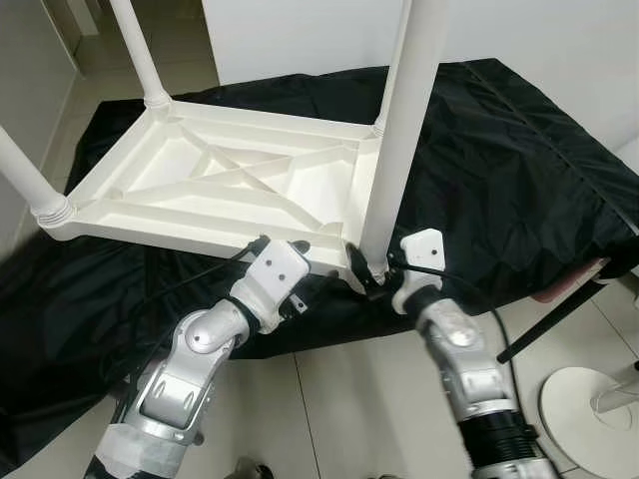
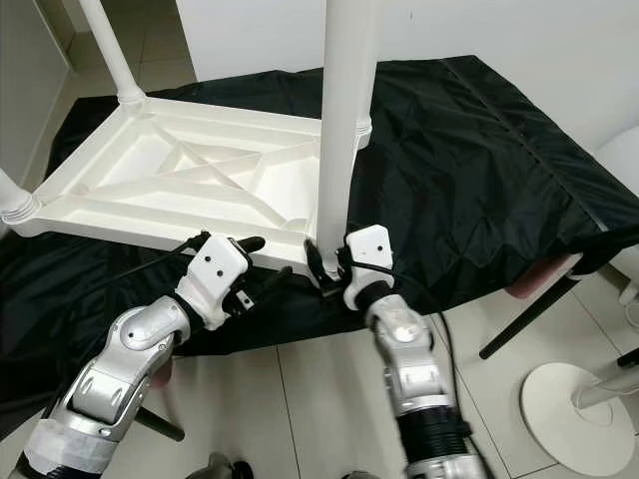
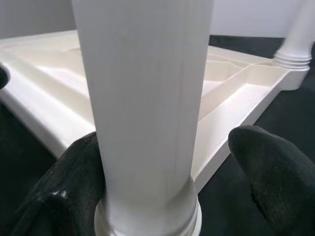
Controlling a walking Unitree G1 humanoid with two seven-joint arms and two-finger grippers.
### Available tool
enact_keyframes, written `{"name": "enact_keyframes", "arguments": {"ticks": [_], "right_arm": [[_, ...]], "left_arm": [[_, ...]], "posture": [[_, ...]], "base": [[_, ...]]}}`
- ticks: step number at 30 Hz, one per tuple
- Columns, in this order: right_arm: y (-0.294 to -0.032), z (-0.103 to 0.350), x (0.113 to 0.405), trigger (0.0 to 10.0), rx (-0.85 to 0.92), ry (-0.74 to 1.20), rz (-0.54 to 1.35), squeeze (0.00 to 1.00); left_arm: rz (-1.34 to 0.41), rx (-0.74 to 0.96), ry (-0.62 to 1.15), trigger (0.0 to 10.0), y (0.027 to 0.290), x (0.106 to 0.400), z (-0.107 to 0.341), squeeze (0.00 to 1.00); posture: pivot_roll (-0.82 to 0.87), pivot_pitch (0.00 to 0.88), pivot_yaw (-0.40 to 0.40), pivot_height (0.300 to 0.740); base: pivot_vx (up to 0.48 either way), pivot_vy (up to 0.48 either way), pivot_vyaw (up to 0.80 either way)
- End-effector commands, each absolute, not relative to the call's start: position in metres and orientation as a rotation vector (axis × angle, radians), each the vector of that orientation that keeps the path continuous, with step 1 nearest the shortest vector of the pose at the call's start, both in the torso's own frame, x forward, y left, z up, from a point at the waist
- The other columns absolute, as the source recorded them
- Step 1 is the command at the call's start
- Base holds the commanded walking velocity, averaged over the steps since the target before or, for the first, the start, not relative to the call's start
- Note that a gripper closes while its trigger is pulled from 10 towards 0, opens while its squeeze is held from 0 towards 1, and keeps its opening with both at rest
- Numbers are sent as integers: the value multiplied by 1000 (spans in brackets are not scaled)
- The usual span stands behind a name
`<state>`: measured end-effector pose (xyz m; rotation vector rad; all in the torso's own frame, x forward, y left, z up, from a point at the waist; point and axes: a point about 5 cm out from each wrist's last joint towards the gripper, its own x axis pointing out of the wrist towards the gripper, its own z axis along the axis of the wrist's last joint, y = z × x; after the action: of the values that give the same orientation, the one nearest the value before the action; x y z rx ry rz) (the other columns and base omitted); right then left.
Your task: Building children table
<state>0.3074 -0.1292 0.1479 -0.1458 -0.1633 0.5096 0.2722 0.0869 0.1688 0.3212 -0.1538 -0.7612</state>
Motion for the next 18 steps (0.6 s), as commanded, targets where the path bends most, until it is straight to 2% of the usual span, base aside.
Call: {"name": "enact_keyframes", "arguments": {"ticks": [1, 3, 5, 14, 15, 17, 18], "right_arm": [[-126, 144, 310, 10000, -180, -153, 571, 0], [-126, 144, 310, 10000, -180, -153, 571, 0], [-122, 146, 321, 10000, -259, -139, 704, 0], [-118, 148, 337, 10000, -319, -115, 770, 0], [-117, 146, 337, 9294, -322, -109, 783, 0], [-116, 145, 338, 9294, -323, -105, 796, 0], [-116, 138, 334, 0, -300, -76, 820, 0]], "left_arm": [[-818, 328, -145, 10000, 85, 270, 167, 0], [-818, 328, -145, 10000, 85, 270, 167, 0], [-810, 307, -156, 10000, 82, 274, 169, 0], [-816, 297, -131, 10000, 76, 274, 163, 0], [-817, 305, -140, 10000, 75, 274, 163, 0], [-819, 310, -148, 10000, 74, 275, 164, 0], [-816, 314, -151, 10000, 74, 275, 164, 0]], "posture": [[-79, 72, 70, 740], [-79, 72, 70, 740], [-89, 56, 56, 740], [-97, 54, 48, 740], [-94, 55, 42, 740], [-94, 55, 42, 740], [-91, 56, 36, 740]], "base": [[0, 0, 0], [0, 0, 0], [0, 0, 0], [0, 0, 0], [0, 0, 0], [0, 0, 0], [0, 0, 0]]}}
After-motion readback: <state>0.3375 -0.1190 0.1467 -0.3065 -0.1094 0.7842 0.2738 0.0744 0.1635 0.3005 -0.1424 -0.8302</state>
